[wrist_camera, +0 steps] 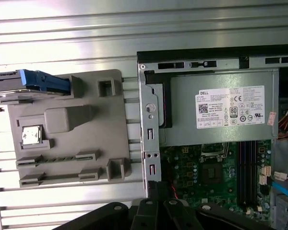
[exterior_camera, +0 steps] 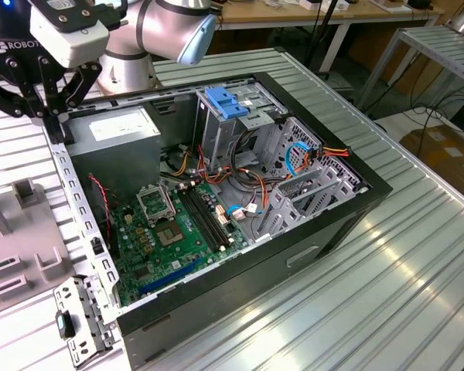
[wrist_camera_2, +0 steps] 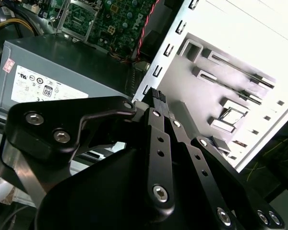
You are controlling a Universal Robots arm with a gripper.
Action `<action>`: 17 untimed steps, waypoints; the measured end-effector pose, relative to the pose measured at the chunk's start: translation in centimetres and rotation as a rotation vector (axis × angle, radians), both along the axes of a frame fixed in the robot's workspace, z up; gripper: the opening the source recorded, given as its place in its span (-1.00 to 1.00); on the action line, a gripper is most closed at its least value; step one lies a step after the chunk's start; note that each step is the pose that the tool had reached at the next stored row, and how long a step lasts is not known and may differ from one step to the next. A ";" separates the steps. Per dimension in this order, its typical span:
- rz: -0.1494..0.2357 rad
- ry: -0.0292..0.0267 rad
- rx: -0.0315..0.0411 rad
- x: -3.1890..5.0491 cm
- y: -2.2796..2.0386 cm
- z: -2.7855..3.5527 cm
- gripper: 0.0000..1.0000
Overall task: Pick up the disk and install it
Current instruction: 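Reach for the disk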
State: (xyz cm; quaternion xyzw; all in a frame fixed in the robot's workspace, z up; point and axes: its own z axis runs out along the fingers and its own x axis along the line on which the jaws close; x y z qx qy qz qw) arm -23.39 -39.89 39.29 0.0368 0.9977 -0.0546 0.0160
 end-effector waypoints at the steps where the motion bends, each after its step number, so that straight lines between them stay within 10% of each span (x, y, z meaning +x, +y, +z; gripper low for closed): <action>1: 0.000 0.0001 0.0000 -0.07 0.00 0.00 -0.79; 17: 0.000 0.0000 0.0000 -1.48 0.00 0.00 -0.79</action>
